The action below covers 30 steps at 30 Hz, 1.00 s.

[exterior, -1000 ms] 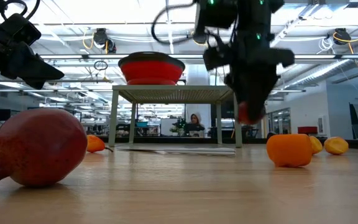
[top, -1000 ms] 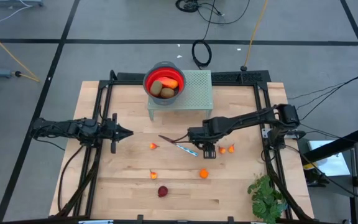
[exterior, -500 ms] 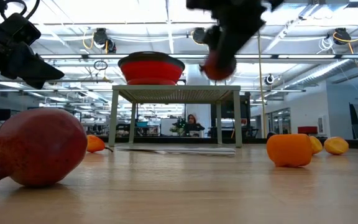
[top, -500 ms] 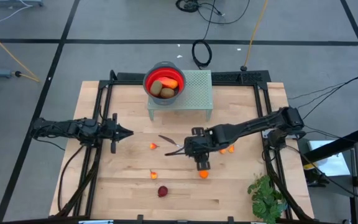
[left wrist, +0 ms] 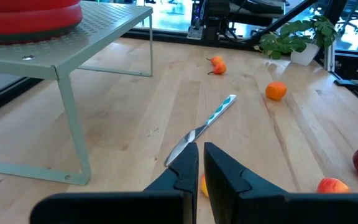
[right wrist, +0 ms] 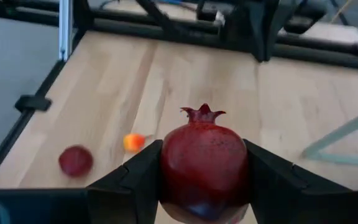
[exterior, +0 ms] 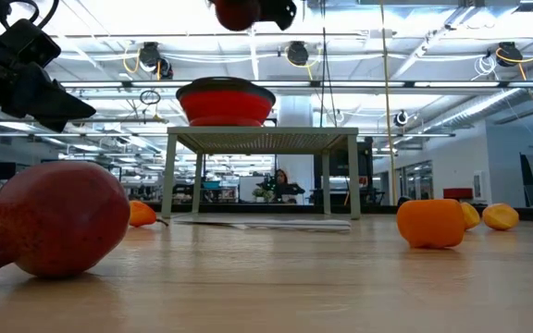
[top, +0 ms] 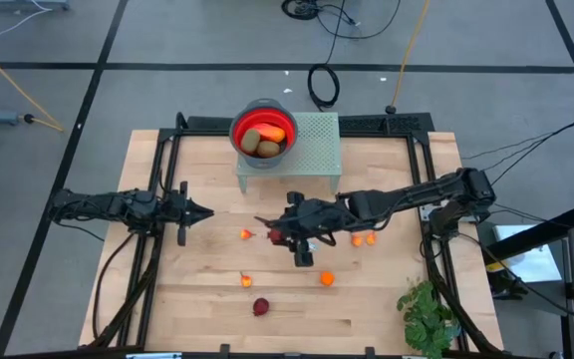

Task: Pick & Place Fruit
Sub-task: Put the pomegranate into the red strainer bowl

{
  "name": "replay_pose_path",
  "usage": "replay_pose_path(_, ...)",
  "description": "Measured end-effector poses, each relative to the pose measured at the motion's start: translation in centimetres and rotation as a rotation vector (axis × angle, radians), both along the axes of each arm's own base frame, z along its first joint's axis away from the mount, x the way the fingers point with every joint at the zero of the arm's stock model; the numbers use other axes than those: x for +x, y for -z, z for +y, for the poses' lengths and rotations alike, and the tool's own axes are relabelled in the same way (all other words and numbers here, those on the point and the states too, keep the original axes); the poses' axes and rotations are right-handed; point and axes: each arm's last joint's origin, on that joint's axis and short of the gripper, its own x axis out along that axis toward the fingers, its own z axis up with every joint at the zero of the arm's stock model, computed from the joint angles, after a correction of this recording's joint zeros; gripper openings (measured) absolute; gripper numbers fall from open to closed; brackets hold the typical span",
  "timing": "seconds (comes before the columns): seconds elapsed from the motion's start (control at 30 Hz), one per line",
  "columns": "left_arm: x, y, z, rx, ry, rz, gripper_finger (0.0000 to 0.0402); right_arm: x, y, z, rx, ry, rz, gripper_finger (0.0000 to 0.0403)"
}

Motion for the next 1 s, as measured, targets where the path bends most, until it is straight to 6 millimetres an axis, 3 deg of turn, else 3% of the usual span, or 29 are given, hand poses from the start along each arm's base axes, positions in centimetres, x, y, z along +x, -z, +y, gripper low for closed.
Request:
replay_pose_path(0.2, 0.0, 0.0, 0.0, -0.003, -0.001, -0.003, 0.0026, 0.5, -0.9, 0.1, 0.037, -0.079, -0.104, 0.0178)
replay_pose_path(0.53, 0.0, -0.1, 0.0, -0.002, -0.005, -0.008, 0.0026, 0.6, -1.0, 0.2, 0.054, -0.100, -0.116, 0.0177)
replay_pose_path(1.0, 0.0, -0.1, 0.0, -0.007, -0.007, -0.009, 0.0026, -0.8, 1.3, -0.3, 0.079, -0.040, 0.172, 0.0176)
